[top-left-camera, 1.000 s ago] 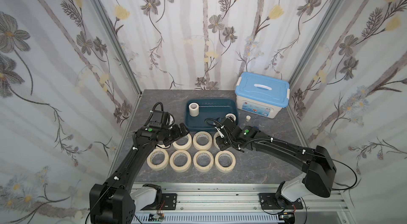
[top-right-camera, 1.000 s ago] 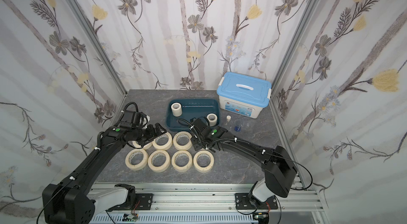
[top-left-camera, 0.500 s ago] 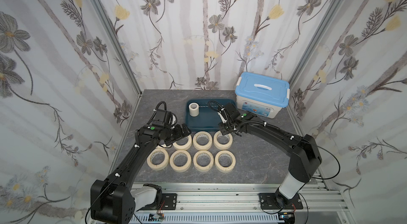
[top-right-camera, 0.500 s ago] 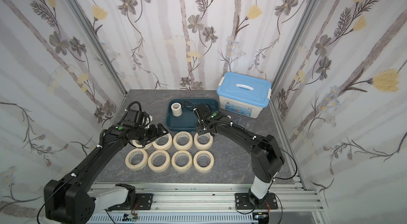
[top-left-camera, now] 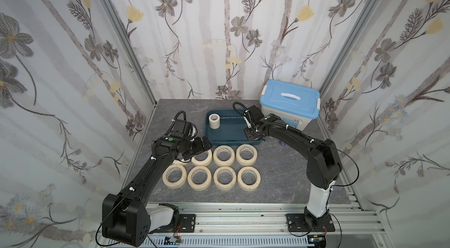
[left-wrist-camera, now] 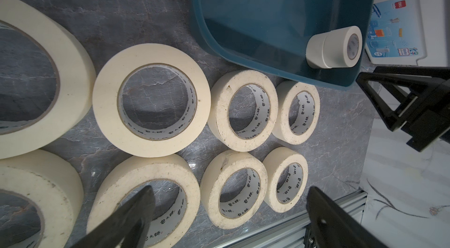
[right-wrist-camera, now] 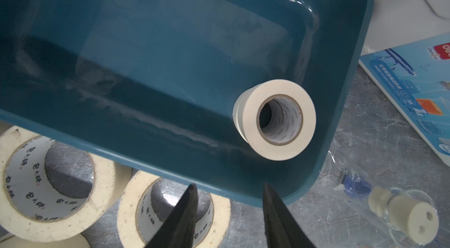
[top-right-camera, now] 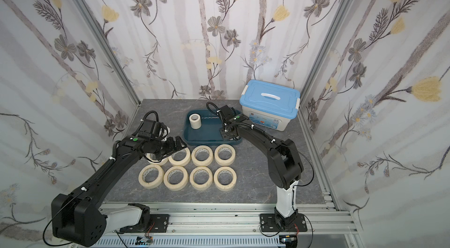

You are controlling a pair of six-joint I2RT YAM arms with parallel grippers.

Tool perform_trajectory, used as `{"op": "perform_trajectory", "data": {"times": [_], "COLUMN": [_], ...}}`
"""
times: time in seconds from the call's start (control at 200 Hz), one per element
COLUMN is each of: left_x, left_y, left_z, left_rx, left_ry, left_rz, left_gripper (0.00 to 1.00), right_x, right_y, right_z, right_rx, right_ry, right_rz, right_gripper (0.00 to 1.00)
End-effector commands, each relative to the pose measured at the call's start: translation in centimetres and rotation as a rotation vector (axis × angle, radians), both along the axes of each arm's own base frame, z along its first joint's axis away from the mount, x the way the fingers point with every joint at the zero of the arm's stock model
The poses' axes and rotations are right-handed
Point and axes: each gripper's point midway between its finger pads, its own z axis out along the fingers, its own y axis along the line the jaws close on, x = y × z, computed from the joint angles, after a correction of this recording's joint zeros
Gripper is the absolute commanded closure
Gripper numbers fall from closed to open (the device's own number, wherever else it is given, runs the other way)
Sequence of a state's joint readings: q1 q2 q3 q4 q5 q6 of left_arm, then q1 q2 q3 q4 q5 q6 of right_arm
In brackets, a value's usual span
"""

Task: Take out the art tape in the storage box
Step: Adjust the art tape in the storage box.

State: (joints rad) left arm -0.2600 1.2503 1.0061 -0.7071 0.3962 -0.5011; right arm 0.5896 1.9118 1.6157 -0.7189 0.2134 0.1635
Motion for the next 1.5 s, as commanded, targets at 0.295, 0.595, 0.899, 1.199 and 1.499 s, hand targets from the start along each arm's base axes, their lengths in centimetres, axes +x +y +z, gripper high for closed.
{"op": "perform_trajectory", "data": {"times": [0.295,0.595,0.899,1.199,1.499], "left_x": [0.4,0.3,0.1,0.0,-0.2], "left_y": [0.1,0.3,0.4,0.4,0.5], "left_z": [-0.5,-0.9,-1.0,-0.9,-1.0], "left_rx": [0.019,0.031,0.036,0.036,0.039], "left_ry": [0.013,0.021,0.025,0.022,0.023], "left_rz": [-0.003,-0.001,0.001,0.0,0.002], "left_gripper": [0.0,0.0,0.0,0.0,0.0], "right_x": [3.0,3.5,3.3,3.4,2.8], "right_y": [-0.2,-0.2,-0.3,-0.2,-0.4], "right_z": [-1.9,-4.3,-5.3,-3.7,0.2], "right_rx": [-0.007,-0.001,-0.007,0.012,0.047], "right_ry": [0.045,0.1,0.127,0.101,0.046], "right_rz": [-0.008,-0.02,-0.022,-0.015,-0.006], "right_gripper": [0.55,0.6,0.72,0.81,0.82]}}
